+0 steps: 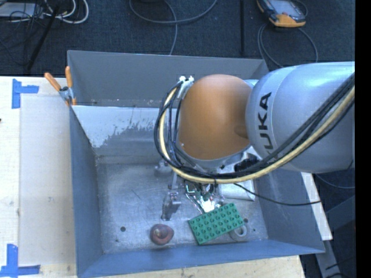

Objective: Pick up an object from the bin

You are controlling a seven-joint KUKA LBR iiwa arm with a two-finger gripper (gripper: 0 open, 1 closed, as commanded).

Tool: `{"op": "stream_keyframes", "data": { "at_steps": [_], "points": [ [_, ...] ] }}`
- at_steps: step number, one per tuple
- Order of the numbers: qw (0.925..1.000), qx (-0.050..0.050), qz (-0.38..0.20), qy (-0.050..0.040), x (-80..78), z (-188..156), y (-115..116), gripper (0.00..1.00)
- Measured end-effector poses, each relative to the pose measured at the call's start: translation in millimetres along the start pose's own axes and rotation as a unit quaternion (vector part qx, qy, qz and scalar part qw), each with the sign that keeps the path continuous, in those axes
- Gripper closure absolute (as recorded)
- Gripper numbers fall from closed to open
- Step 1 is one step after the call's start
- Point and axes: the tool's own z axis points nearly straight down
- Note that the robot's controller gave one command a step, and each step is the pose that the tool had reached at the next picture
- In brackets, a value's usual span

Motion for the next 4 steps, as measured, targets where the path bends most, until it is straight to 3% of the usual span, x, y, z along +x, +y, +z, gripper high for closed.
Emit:
{"op": "stream_keyframes", "data": {
  "at_steps": [1,2,3,4],
  "points": [
    [0.9967,0.0,-0.081,-0.0002,44.1,82.3,-27.7,0.0],
    [0.9974,0.0,-0.073,-0.0038,15.6,112.4,-23.0,0.0],
    [0.9796,0.0,-0.201,-0.0097,27.9,139.2,-18.0,0.0],
    [0.98,-0.001,-0.199,-0.0096,27.9,138.7,-18.2,1.0]
  ]
}}
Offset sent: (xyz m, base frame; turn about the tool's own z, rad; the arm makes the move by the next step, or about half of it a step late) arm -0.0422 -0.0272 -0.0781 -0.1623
